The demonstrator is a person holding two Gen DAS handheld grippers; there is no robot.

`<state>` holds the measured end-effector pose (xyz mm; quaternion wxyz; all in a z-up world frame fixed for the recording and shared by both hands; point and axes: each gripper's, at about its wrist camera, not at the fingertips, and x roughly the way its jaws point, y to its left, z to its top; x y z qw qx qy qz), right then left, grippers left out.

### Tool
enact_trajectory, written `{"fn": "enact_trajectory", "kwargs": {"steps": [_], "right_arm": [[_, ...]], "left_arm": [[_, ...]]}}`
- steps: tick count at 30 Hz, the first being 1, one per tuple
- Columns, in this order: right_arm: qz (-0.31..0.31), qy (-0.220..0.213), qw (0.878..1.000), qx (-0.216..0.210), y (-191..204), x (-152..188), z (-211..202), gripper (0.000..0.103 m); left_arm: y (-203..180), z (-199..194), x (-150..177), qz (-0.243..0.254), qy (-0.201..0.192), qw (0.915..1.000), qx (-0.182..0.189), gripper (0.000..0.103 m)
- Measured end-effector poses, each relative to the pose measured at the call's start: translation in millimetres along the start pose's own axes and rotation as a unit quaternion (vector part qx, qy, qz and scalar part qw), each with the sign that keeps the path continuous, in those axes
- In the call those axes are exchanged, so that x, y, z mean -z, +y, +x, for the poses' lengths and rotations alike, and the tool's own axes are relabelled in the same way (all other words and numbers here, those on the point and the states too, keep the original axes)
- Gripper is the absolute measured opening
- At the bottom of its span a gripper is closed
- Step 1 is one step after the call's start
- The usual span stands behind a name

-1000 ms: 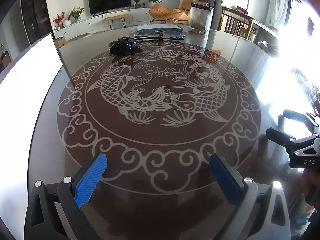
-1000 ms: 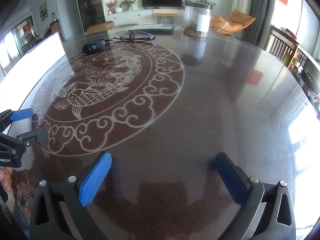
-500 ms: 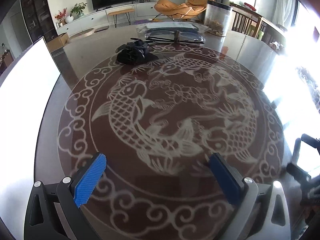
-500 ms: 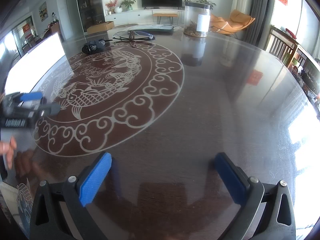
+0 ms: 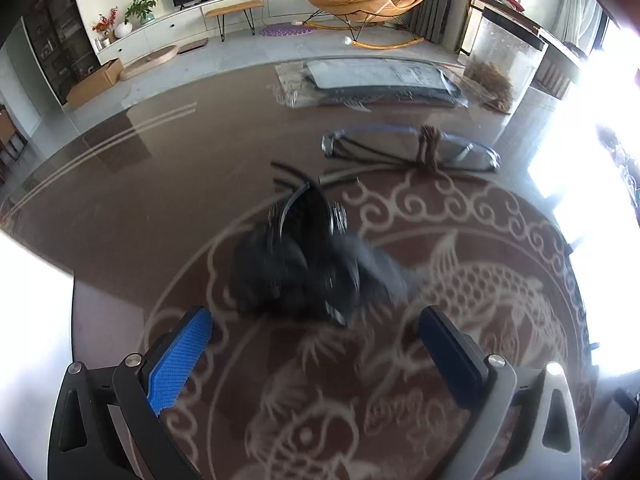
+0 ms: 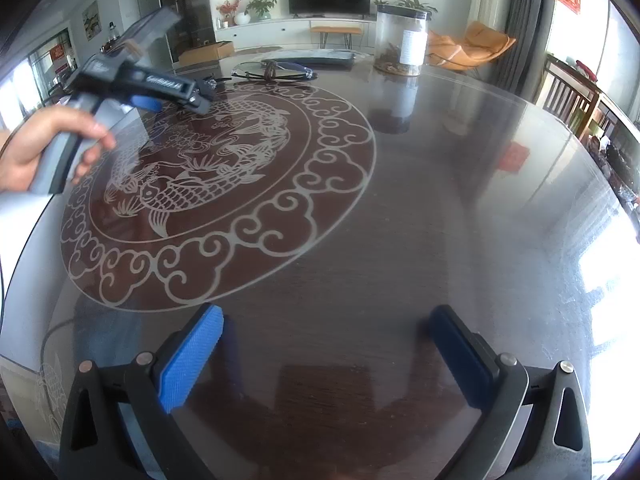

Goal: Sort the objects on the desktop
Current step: 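Close the left gripper on the black hair clip, then grasp the clear glasses with the right gripper while the left holds the hair clip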

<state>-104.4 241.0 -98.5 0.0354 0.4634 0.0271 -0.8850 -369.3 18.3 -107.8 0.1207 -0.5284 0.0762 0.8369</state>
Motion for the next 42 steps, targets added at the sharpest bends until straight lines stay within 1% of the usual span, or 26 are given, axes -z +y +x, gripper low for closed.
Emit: {"fn": "enact_trajectory", "kwargs": {"steps": [2,5,8,9,10,11,12,14,15,18,20,24,28,32,34,35,36,38,40,42], "right_arm": [[0.0,0.0,1.0,0.001,0.2,-0.5,0.5,0.103],[0.001,-0.001,1.0,0.004,0.1,-0.8,0.3,0.103],[0.002,-0.002,1.0,0.006,-0.1,-0.9,-0.3,0.103],[0.002,-0.004,1.0,0.006,-0.2,-0.8,-0.5,0.103],[0.002,-0.005,1.0,0.007,-0.1,-0.7,-0.8,0.103],[0.001,-0.005,1.0,0.007,-0.1,-0.7,-1.2,0.103],[0.001,-0.005,1.0,0.007,0.1,-0.6,-1.0,0.103],[0.001,-0.005,1.0,0.008,0.5,-0.4,-0.9,0.103],[0.001,-0.005,1.0,0.009,0.8,-0.3,-0.8,0.103],[0.001,-0.005,1.0,0.009,0.7,-0.4,-0.8,0.103],[0.003,-0.004,1.0,0.009,0.4,-0.6,-0.5,0.103],[0.003,-0.003,1.0,0.01,0.3,-0.3,-0.2,0.103],[0.002,-0.003,1.0,0.011,0.8,0.4,-0.5,0.103],[0.002,-0.007,1.0,0.02,1.4,-0.4,-1.3,0.103],[-0.003,-0.013,0.999,-0.036,0.0,-6.9,0.1,0.103],[-0.015,-0.014,0.998,-0.059,0.9,-13.9,3.7,0.103],[-0.035,-0.012,0.997,-0.061,3.5,-24.8,9.8,0.103],[-0.083,-0.014,0.995,-0.05,10.3,-56.3,26.8,0.103],[-0.131,-0.021,0.99,-0.044,16.4,-102.2,49.7,0.103],[-0.156,-0.022,0.986,-0.05,21.4,-141.3,67.4,0.103]], "left_arm": [[2.4,4.9,-10.5,0.004,0.003,1.0,0.001,0.103],[6.7,11.2,-25.0,-0.007,0.004,1.0,-0.003,0.103],[7.0,15.5,-33.7,-0.006,0.006,1.0,-0.004,0.103],[6.4,15.1,-34.5,-0.002,0.001,1.0,-0.003,0.098],[6.4,12.3,-35.0,0.0,-0.012,0.9999,-0.003,0.074],[7.8,6.5,-35.5,-0.005,-0.031,0.9995,-0.005,0.059],[10.5,3.8,-35.8,-0.012,-0.036,0.9993,-0.006,0.039],[13.5,1.5,-35.1,-0.023,-0.036,0.9991,-0.005,0.039],[14.1,-0.5,-31.4,-0.025,-0.037,0.999,-0.011,0.039],[17.0,-9.3,-14.0,-0.037,-0.043,0.9982,-0.021,0.039],[17.7,-18.2,4.1,-0.042,-0.045,0.9978,-0.023,0.039],[8.7,-41.5,57.3,-0.033,-0.046,0.9981,-0.022,0.039],[3.6,-68.6,118.9,-0.028,-0.064,0.9973,-0.022,0.039],[9.7,-85.1,157.6,-0.038,-0.082,0.9956,-0.026,0.039],[11.7,-89.5,170.9,-0.037,-0.09,0.9948,-0.028,0.039],[11.5,-91.1,174.6,-0.037,-0.095,0.9944,-0.028,0.04],[11.7,-92.2,179.3,-0.037,-0.1,0.9938,-0.029,0.04],[12.3,-93.3,180.7,-0.04,-0.108,0.993,-0.029,0.039],[12.2,-95.3,184.6,-0.042,-0.11,0.9926,-0.03,0.039],[11.2,-94.6,183.3,-0.043,-0.113,0.9921,-0.033,0.04]]}}
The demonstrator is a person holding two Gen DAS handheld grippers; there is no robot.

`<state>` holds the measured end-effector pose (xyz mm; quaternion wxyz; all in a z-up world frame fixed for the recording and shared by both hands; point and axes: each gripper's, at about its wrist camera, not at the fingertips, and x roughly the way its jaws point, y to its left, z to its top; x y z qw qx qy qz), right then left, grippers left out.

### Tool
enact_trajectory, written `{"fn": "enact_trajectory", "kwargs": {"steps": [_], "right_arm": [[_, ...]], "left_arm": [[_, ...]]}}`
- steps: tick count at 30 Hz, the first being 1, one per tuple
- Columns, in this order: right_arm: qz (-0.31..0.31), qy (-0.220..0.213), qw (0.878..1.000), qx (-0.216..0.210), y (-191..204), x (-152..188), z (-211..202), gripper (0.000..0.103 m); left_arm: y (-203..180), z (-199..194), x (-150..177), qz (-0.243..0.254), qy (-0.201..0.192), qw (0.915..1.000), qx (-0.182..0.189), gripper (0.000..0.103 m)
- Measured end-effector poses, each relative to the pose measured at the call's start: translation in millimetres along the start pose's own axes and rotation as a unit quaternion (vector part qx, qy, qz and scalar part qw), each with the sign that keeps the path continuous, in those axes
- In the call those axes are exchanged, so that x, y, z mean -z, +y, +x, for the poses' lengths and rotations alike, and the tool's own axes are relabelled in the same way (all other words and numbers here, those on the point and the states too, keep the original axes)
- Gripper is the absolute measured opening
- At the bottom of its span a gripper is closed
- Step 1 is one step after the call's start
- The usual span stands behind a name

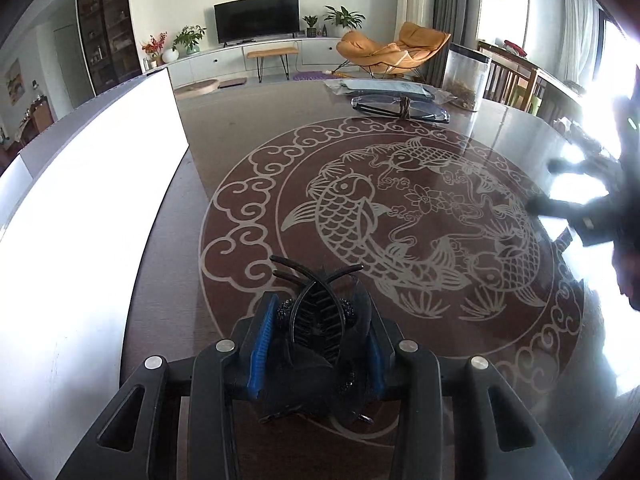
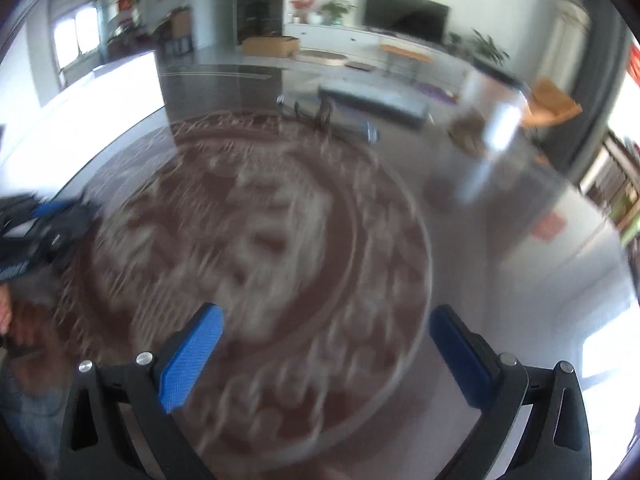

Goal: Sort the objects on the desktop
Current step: 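Grasp the clear glasses with the right gripper while the left holds the hair clip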

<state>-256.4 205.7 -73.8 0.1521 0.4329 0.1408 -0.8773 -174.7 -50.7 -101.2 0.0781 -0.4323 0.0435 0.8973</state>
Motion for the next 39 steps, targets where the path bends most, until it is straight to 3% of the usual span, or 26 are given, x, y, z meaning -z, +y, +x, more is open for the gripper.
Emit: {"fn": "enact_trajectory", "kwargs": {"steps": [3,6,10,12,14,16,19,20,26,34,39], "right_arm": [[-0.031,0.003,0.999,-0.012,-6.7,-68.0,33.4,0.103],[-0.04,0.019,0.999,-0.006,-5.3,-112.7,65.5,0.103],[-0.056,0.043,0.997,-0.005,-0.2,-147.9,102.6,0.101],[-0.068,0.056,0.996,-0.011,1.5,-153.6,114.7,0.093],[-0.069,0.084,0.994,-0.026,1.6,-156.8,128.3,0.06],[-0.055,0.092,0.993,-0.044,-4.4,-159.1,131.7,0.054],[-0.032,0.1,0.992,-0.066,-10.1,-156.1,129.1,0.024],[-0.03,0.1,0.993,-0.063,-10.2,-153.8,127.1,0.021],[0.067,0.084,0.992,-0.07,-8.2,-92.7,79.7,0.02],[0.118,0.057,0.989,-0.065,33.7,72.6,-44.5,0.021],[0.141,0.023,0.989,-0.038,55.9,130.3,-85.0,0.021]], "left_arm": [[1.2,-1.2,0.4,-0.001,0.0,1.0,0.002,0.039],[1.2,-2.8,1.2,-0.002,0.0,1.0,0.002,0.039],[1.3,-3.0,1.2,-0.002,0.0,1.0,0.002,0.04],[1.3,-2.9,1.2,-0.002,0.0,1.0,0.002,0.04],[1.3,-3.0,1.2,-0.002,0.0,1.0,0.002,0.039],[1.4,-3.0,1.3,-0.002,0.0,1.0,0.002,0.04],[1.1,-2.6,0.5,-0.003,0.0,1.0,0.002,0.039],[1.2,-2.7,0.7,-0.003,0.0,1.0,0.002,0.04],[1.2,-2.7,0.7,-0.003,0.0,1.0,0.002,0.039],[-1.0,-3.4,1.8,0.001,-0.001,0.9999,0.011,0.039],[-22.1,-20.3,22.3,0.009,-0.002,0.9993,0.035,0.039]]}}
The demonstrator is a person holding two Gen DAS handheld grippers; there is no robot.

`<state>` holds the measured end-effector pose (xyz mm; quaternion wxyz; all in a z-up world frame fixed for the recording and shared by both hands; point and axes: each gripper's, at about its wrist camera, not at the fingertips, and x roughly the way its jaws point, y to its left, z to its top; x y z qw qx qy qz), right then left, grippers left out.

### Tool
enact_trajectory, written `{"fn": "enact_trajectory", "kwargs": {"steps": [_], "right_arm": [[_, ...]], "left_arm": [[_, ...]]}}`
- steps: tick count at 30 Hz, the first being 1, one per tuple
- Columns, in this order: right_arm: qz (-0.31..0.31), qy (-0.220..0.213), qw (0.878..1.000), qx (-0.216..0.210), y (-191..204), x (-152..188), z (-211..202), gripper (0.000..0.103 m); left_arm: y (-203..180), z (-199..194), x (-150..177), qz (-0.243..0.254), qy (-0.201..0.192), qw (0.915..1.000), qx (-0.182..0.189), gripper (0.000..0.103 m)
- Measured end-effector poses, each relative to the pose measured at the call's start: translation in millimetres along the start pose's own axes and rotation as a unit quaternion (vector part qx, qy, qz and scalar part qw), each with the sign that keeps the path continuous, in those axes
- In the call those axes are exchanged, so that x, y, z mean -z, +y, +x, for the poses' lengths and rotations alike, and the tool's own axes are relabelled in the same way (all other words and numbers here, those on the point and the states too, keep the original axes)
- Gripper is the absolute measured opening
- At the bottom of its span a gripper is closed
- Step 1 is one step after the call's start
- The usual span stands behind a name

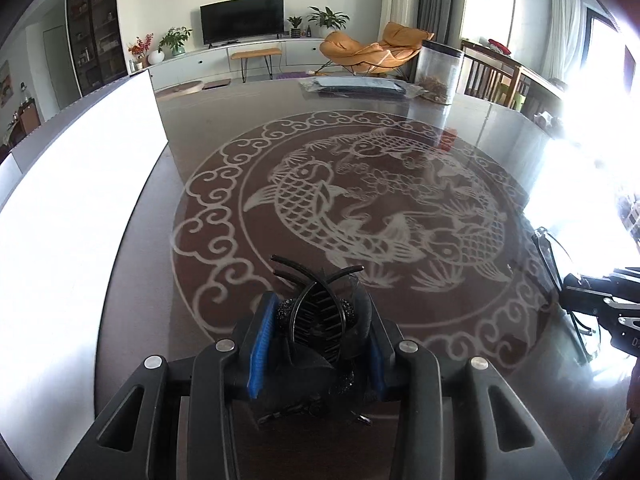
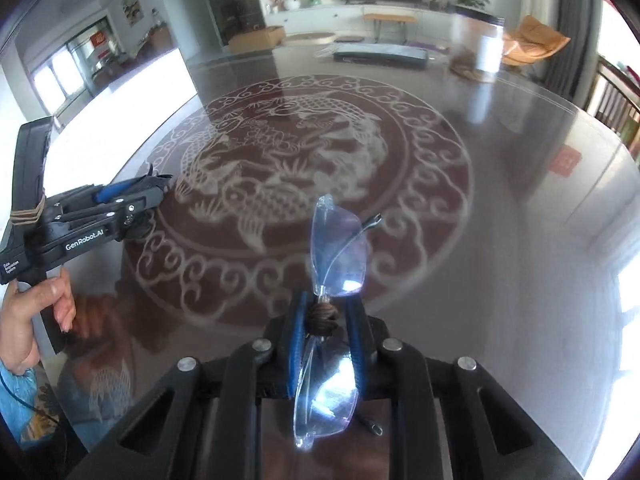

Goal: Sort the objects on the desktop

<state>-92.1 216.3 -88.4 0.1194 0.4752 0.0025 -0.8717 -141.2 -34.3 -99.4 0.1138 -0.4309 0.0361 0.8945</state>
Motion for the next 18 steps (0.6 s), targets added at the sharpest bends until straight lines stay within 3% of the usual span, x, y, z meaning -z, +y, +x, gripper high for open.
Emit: {"fn": "enact_trajectory", "kwargs": {"steps": [3,5,6,7,9,12,16,18], "right_arm": [[-0.008,-0.012,1.0,0.018,2.5,6.8,-2.1,0.025],[-0.011,-0.021,0.999,0.036,1.2,8.3,-2.7,0.045],[-0.014,-0.022,0.998,0.051,2.3,6.9,0.0,0.052],[-0.017,-0.023,0.998,0.061,3.8,6.0,3.1,0.063],[-0.02,-0.03,0.997,0.063,7.2,2.5,7.8,0.065],[-0.018,-0.037,0.997,0.067,8.1,6.4,7.0,0.066],[-0.009,-0.048,0.996,0.079,5.8,6.5,4.8,0.068],[0.0,-0.038,0.996,0.08,2.4,3.5,9.4,0.071]], "left_arm": [[-18.3,-9.3,11.6,0.006,0.0,0.9999,0.009,0.039],[-23.5,-11.9,14.8,0.008,0.0,1.0,-0.002,0.04],[-25.3,-12.2,15.8,0.008,0.002,0.9999,-0.009,0.046],[-26.2,-12.2,16.4,0.008,0.003,0.9999,-0.013,0.062],[-25.0,-9.3,15.7,0.004,0.014,0.9998,-0.015,0.076],[-26.2,-6.4,15.1,0.006,0.019,0.9996,-0.019,0.082],[-17.7,1.4,12.0,-0.014,0.034,0.9987,-0.034,0.103],[-16.7,3.3,11.2,-0.019,0.038,0.9985,-0.035,0.103]]}}
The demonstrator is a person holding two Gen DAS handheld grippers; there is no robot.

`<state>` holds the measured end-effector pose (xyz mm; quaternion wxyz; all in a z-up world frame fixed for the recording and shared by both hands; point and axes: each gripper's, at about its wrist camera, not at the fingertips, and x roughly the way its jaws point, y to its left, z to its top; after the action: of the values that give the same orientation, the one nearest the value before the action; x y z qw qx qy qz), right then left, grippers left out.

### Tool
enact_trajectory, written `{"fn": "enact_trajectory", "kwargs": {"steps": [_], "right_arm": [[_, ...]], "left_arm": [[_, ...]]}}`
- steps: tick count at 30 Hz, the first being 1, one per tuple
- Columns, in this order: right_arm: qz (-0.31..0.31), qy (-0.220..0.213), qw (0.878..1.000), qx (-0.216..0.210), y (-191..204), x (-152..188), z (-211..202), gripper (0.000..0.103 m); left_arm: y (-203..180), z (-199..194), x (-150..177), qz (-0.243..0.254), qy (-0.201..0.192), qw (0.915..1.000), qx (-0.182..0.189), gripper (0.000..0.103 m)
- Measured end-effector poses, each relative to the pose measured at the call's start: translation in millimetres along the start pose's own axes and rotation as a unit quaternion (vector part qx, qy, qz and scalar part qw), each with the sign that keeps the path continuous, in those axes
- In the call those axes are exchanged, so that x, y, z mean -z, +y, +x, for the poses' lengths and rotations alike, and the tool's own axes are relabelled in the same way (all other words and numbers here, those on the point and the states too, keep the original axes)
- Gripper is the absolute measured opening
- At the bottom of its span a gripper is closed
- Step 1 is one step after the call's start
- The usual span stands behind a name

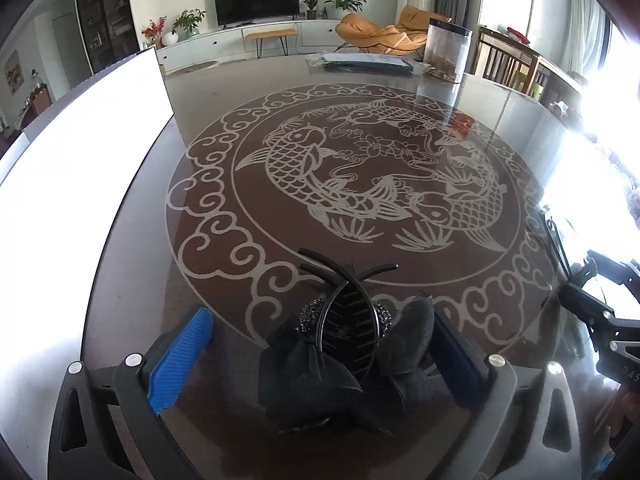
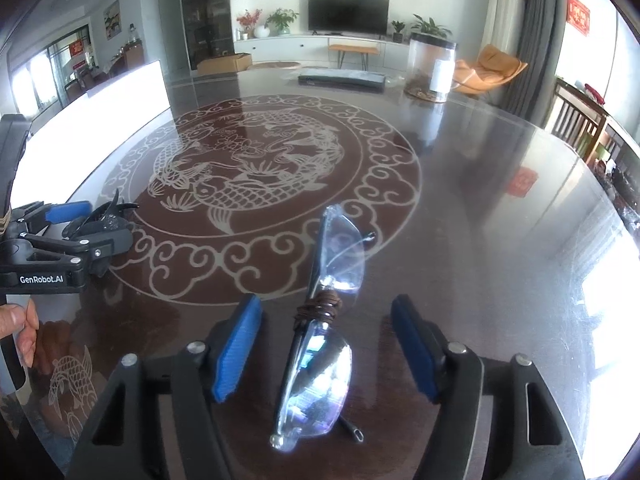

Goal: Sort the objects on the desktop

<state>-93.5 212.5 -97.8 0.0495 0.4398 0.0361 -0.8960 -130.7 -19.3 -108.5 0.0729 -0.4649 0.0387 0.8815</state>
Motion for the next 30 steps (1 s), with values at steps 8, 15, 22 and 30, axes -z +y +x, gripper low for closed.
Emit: {"fn": "enact_trajectory", "kwargs": {"steps": [8,15,22,30], "right_arm": [[0.006,0.019,1.0,-0.002,-1.0,-0.1,7.0,0.097],[0.002,0.027,1.0,-0.003,1.0,0.1,8.3,0.103],[0.002,0.027,1.0,-0.003,0.9,0.3,8.5,0.103],[0.002,0.027,1.0,-0.003,1.0,0.4,8.3,0.103]], "left_arm": [[0.9,0.1,0.4,0.001,0.0,1.0,0.0,0.103],[1.0,0.5,0.6,0.001,-0.001,1.0,-0.001,0.103],[0.9,0.8,0.6,0.001,-0.001,1.0,0.0,0.103],[1.0,1.0,0.7,0.001,-0.001,1.0,0.0,0.103]]}}
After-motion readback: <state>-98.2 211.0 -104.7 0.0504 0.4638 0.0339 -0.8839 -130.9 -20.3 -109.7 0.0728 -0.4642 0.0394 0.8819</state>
